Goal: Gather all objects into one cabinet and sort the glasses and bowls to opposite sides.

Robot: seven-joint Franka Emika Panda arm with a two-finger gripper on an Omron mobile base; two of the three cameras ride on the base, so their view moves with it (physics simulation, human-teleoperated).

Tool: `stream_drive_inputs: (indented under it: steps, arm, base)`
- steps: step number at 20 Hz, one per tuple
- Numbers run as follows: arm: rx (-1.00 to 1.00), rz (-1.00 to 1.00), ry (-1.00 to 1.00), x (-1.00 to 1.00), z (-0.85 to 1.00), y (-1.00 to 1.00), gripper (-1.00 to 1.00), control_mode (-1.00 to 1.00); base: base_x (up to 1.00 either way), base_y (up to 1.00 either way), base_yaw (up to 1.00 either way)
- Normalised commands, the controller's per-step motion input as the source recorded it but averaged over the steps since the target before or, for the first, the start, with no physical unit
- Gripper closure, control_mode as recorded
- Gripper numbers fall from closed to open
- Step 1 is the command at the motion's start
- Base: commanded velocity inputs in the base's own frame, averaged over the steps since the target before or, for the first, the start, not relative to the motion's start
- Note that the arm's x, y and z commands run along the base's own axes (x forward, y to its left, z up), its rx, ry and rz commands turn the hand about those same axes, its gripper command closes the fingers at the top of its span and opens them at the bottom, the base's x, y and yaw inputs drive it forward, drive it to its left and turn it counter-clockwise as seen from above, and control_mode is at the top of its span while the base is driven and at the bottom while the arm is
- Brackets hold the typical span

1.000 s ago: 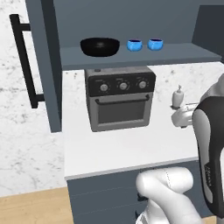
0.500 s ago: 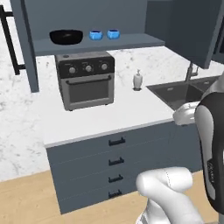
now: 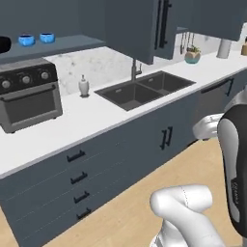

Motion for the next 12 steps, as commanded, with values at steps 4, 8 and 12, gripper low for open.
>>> stream_drive_inputs:
  steps: [4,8,12]
  arm:
    - [0.00,0.00,0.00,0.00,0.00,0.00,-1.00,1.00]
    - [0.00,0.00,0.00,0.00,0.00,0.00,-1.00,1.00]
    - [0.00,0.00,0.00,0.00,0.00,0.00,-1.00,1.00]
  base:
    - [0.02,-0.52,-0.26]
    - [0.46,-0.83,-0.08]
    - [0.67,-0.89,0.00]
